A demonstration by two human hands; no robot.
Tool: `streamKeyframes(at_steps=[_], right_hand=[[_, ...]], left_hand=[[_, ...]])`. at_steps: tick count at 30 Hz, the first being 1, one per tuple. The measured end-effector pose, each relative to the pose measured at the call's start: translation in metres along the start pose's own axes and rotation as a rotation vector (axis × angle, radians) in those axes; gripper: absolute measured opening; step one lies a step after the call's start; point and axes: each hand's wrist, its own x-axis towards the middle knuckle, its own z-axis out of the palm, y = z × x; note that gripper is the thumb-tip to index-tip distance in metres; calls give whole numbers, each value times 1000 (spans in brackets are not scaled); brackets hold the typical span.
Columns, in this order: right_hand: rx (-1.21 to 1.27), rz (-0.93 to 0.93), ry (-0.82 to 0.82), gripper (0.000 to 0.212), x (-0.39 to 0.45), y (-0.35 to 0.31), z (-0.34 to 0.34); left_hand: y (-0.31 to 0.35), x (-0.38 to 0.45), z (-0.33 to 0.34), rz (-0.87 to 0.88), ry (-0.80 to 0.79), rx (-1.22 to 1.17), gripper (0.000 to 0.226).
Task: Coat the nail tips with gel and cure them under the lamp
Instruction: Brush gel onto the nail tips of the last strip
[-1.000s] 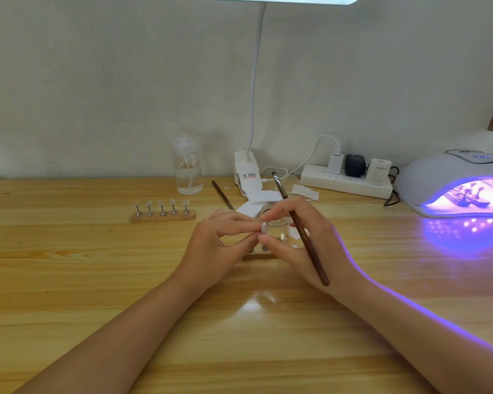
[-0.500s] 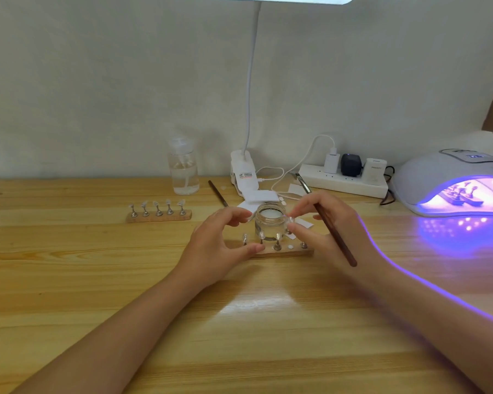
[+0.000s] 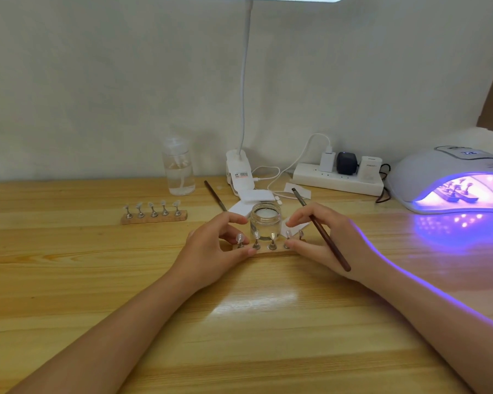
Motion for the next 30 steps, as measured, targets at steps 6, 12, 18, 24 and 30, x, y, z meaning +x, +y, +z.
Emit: streamKeyframes(at_steps=[6,12,18,24,30], right_hand=[[13,26,-12,29,-2,7,-14],[81,55,-21,27,-1,7,-11],[170,157,56,24,0,9,-11],[307,165,205,21,2,-10,-12],[316,-6,92,20,-1,-44,13]], left_hand=[[1,0,0,-5,-12,-9,39],[1,-1,-1,-6,-16,-13,39],[4,-2,-2,-6,-16,-5,38],[9,-5,-2,135,72,47,33],[15,-10,0,382,154,135,20]])
